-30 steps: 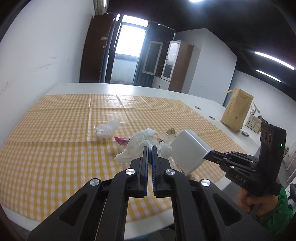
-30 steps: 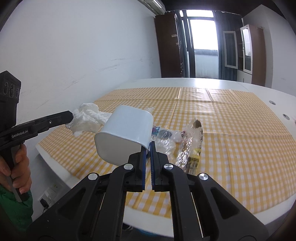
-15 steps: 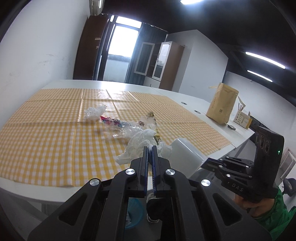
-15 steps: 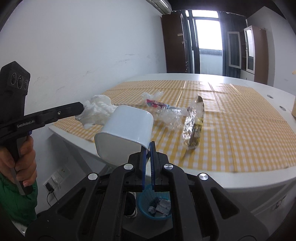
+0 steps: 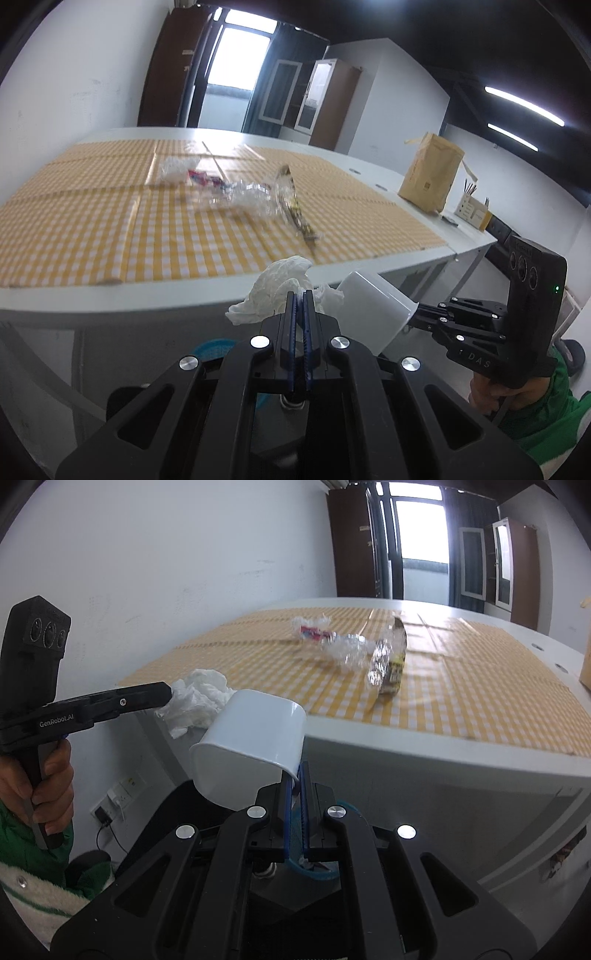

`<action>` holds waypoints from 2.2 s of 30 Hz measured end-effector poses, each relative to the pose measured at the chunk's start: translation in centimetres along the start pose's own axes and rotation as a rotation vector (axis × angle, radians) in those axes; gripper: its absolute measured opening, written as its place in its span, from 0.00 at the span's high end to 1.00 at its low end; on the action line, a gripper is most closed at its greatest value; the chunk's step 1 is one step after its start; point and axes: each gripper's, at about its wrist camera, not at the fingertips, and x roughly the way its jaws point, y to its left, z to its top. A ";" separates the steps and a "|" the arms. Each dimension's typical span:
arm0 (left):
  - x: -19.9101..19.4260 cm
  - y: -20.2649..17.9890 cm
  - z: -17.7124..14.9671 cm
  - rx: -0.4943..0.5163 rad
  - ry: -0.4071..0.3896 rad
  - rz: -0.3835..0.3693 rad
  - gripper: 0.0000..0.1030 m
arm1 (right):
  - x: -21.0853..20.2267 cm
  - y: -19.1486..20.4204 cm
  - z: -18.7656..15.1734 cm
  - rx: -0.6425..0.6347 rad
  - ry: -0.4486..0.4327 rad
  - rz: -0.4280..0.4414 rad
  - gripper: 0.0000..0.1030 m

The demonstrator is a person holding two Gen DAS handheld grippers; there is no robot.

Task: Collect trash
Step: 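Carry the tissue and white cup down over the blue wastebasket with both tools, then open both tools to drop the tissue and cup into the wastebasket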

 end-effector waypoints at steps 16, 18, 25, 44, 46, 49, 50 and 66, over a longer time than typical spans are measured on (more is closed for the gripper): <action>5.6 2.4 -5.4 -0.045 0.166 0.056 0.98 | 6.0 -2.6 -5.7 0.080 0.170 -0.017 0.97; 6.5 2.8 -5.9 -0.042 0.178 0.059 0.98 | 7.1 -2.9 -6.1 0.093 0.190 -0.016 0.97; 9.6 4.4 -7.8 -0.073 0.247 0.090 0.98 | 10.7 -4.0 -7.7 0.134 0.257 -0.025 0.97; 17.3 10.4 -11.9 -0.288 0.397 0.031 0.98 | 19.9 -5.9 -11.6 0.206 0.421 -0.072 0.97; 18.4 11.0 -12.2 -0.300 0.419 0.048 0.98 | 21.2 -6.0 -11.8 0.218 0.439 -0.078 0.97; 19.9 12.1 -12.6 -0.324 0.445 0.069 0.98 | 23.1 -6.4 -12.2 0.253 0.481 -0.068 0.97; 20.4 12.5 -12.7 -0.337 0.453 0.072 0.98 | 23.7 -6.6 -12.3 0.266 0.492 -0.063 0.97; 27.3 16.2 -13.9 -0.468 0.580 0.141 0.98 | 31.7 -8.3 -13.6 0.288 0.615 -0.115 0.97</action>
